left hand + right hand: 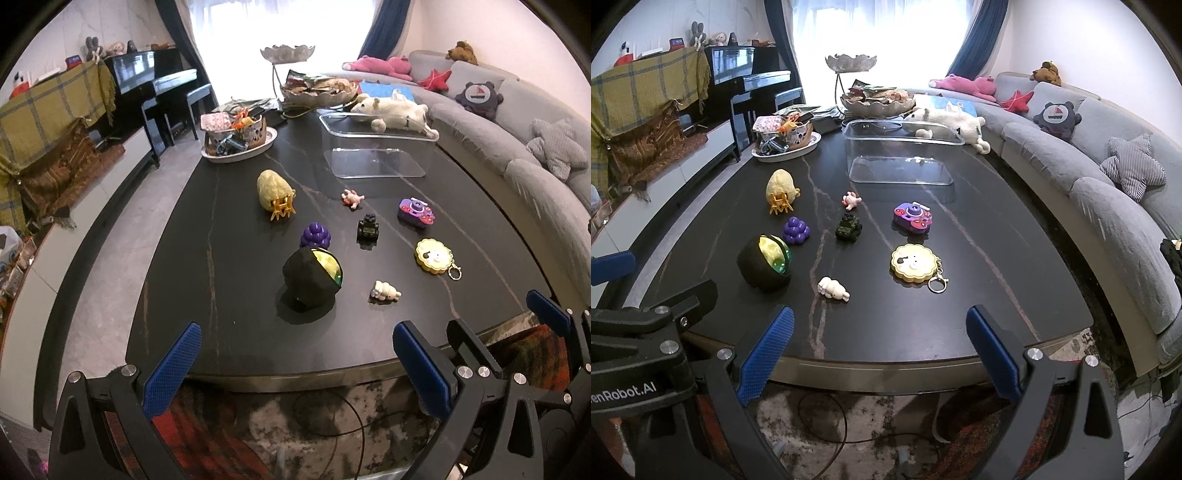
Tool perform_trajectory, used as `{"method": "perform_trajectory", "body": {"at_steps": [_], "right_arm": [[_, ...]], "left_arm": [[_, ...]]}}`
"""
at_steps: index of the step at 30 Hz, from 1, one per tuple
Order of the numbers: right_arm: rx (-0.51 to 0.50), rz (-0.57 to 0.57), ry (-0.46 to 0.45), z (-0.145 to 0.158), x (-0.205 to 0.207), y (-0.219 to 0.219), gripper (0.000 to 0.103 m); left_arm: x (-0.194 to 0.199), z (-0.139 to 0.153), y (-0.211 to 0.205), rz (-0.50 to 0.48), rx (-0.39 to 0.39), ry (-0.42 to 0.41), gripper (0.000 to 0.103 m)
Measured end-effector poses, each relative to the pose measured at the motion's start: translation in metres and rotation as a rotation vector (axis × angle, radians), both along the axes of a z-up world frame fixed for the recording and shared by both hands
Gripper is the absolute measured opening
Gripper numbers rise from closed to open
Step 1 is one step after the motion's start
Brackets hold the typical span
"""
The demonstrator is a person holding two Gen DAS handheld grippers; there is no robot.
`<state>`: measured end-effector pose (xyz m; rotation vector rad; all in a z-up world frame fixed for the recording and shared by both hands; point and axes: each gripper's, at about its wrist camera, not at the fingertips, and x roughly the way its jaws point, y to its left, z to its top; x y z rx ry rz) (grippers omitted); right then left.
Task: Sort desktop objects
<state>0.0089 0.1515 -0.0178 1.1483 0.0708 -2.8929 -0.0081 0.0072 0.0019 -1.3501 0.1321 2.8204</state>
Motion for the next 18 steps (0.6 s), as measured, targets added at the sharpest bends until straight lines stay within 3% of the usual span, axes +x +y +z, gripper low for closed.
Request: {"method": "perform_trajectory", "body": {"at_steps": [14, 18], "right_arm": [[0.008, 0.019, 0.028, 0.006, 0.005, -0.005, 0.093], [0.008, 0.022, 0.029, 0.006, 0.005, -0.006, 0.093]], "left_arm": [[-0.001, -0.003, -0.011, -0.101, 0.138, 0.003, 0.102], [-0.001, -0.002, -0.008, -0.114, 0.126, 0.003, 0.102]]}}
